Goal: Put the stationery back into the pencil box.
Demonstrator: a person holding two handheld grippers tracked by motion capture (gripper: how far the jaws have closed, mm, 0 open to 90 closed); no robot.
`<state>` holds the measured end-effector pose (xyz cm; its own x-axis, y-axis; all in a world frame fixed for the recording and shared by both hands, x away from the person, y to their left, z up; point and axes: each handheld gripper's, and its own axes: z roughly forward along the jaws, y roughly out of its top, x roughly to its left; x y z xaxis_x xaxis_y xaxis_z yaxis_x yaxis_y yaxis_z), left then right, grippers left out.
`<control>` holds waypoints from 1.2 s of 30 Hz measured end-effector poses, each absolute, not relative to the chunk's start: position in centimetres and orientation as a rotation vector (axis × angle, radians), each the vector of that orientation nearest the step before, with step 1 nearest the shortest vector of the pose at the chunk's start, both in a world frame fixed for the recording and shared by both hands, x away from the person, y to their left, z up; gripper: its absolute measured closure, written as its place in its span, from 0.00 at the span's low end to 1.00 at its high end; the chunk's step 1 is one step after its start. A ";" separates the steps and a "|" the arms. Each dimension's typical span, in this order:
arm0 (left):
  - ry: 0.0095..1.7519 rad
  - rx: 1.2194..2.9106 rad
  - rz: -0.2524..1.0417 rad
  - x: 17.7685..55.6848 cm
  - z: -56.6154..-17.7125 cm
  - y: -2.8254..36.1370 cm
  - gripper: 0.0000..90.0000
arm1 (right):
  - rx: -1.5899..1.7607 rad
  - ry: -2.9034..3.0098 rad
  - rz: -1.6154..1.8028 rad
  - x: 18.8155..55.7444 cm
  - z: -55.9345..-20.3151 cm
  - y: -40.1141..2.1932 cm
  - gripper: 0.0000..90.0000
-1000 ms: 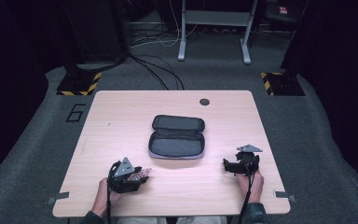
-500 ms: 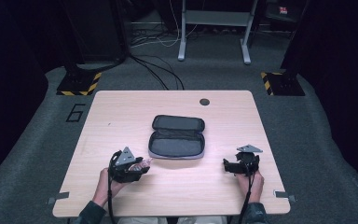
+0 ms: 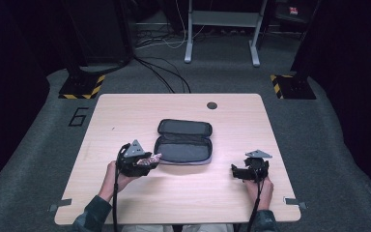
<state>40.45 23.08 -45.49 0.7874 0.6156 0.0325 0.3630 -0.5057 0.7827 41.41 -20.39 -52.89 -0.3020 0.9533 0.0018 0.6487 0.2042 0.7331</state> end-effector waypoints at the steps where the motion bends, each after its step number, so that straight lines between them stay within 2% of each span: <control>1: 0.723 2.153 0.392 40.5 -45.5 23.1 0.56 | 1.486 2.028 0.886 41.4 -52.9 -20.4 0.08; 14: 0.691 2.160 0.389 43.2 -44.1 21.3 0.56 | 1.498 2.022 0.891 41.4 -52.9 -20.3 0.09; 36: 0.686 2.185 0.341 47.4 -44.6 16.9 0.56 | 1.495 2.023 0.891 41.4 -52.9 -20.3 0.09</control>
